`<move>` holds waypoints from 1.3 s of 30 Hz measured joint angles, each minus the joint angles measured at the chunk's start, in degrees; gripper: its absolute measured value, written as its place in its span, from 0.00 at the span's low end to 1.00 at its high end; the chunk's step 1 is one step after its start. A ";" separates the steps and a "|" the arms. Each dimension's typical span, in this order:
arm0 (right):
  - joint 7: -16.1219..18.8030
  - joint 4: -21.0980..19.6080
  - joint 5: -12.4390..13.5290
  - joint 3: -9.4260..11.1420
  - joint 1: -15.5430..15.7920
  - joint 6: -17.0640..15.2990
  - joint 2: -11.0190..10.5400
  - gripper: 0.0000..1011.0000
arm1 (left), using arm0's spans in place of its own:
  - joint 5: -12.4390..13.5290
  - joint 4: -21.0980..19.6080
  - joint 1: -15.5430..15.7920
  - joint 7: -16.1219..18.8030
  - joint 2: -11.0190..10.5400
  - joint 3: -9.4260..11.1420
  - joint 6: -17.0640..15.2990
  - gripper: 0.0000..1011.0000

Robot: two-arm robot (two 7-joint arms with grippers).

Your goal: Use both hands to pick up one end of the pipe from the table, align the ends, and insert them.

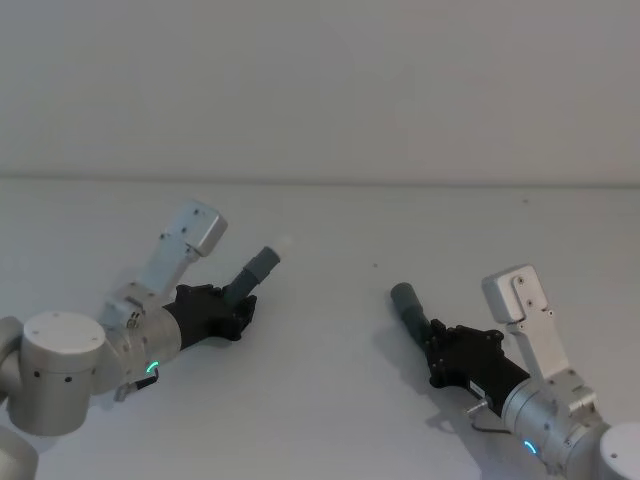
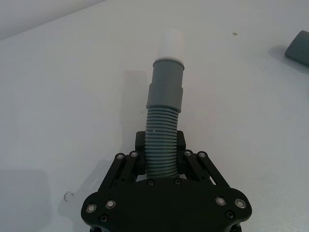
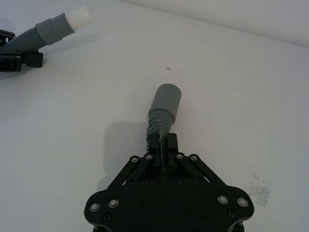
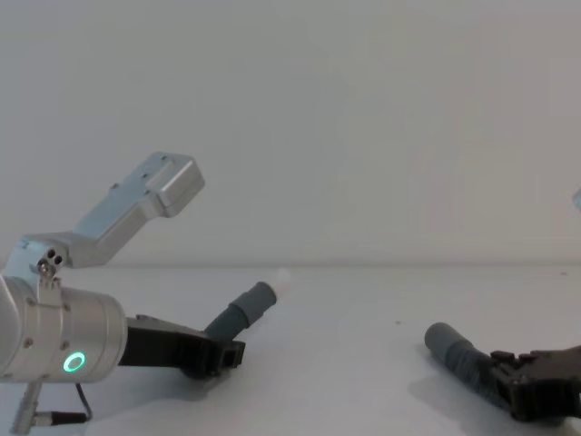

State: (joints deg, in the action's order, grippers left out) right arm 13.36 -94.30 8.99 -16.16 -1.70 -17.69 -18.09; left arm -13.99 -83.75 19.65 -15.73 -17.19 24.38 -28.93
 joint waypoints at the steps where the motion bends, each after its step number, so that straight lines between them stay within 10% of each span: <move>1: 0.00 0.00 0.00 0.00 0.00 0.00 0.00 0.07 | 0.00 0.00 0.00 0.00 0.00 0.00 0.00 0.31; 21: 0.00 -0.01 0.00 0.00 0.00 0.01 0.00 0.07 | 2.13 -0.46 0.98 -1.25 -1.57 1.38 0.19 0.31; 39: 0.20 -0.23 -0.57 0.14 0.26 1.59 -0.19 0.07 | 7.56 -2.21 6.03 -9.67 -7.29 5.87 6.24 0.31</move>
State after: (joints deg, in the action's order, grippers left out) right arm 13.56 -94.53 8.42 -16.02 -1.44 -16.10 -18.28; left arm -6.43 -85.96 25.68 -25.39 -24.48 30.25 -22.69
